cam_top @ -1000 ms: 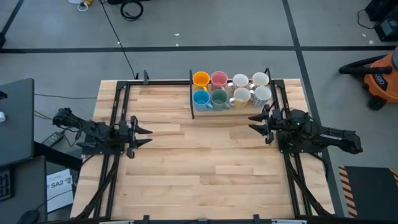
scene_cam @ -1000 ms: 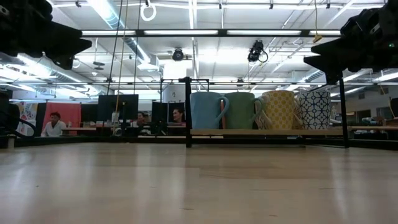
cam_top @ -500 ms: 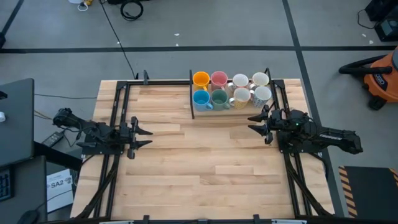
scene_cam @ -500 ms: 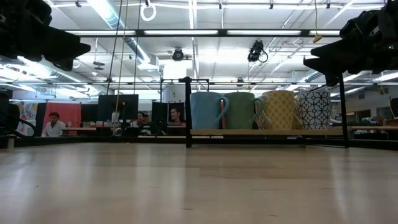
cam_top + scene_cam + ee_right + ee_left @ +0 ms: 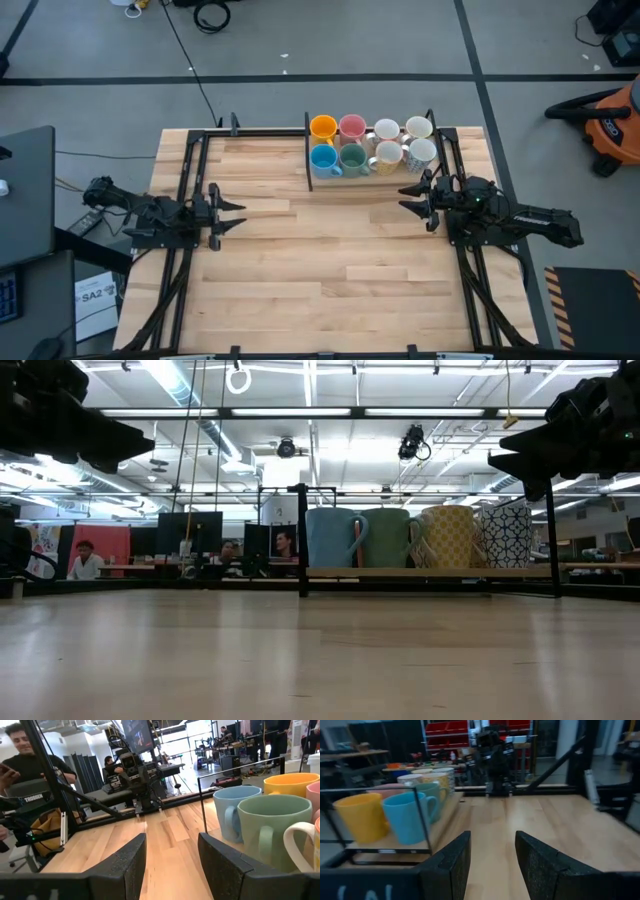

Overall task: Place coffee mugs
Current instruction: Return to Home Position

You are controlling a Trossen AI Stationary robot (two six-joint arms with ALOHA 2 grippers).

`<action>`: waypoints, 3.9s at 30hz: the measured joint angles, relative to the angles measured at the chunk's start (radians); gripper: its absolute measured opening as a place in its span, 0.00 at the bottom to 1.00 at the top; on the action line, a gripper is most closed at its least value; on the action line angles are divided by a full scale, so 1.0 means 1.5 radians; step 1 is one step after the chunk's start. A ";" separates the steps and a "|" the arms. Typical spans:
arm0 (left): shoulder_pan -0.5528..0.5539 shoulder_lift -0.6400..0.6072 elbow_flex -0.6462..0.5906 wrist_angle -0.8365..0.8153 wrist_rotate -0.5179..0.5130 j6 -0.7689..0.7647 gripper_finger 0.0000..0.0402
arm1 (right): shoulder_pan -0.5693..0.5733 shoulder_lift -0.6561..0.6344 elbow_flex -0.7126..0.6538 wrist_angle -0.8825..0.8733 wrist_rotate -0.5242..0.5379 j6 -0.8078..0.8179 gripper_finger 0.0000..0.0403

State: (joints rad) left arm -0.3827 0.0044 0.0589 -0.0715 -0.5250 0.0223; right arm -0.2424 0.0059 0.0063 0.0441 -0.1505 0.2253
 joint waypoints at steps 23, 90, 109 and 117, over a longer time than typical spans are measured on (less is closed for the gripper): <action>0.234 0.001 -0.003 -0.008 0.332 0.018 0.40 | 0.000 0.000 0.000 0.000 0.000 0.000 0.46; 0.253 0.001 -0.034 0.130 0.487 0.011 0.40 | 0.000 0.000 0.000 0.004 -0.001 0.001 0.46; 0.253 0.006 -0.034 0.109 0.469 0.010 0.40 | 0.000 0.000 0.000 0.005 -0.001 0.001 0.46; 0.253 0.006 -0.035 0.112 0.469 0.010 0.40 | 0.000 0.000 0.000 0.005 -0.001 0.000 0.46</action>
State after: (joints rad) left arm -0.0032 0.0128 0.0071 0.0962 0.1783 0.0368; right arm -0.2420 0.0063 0.0063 0.0513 -0.1516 0.2256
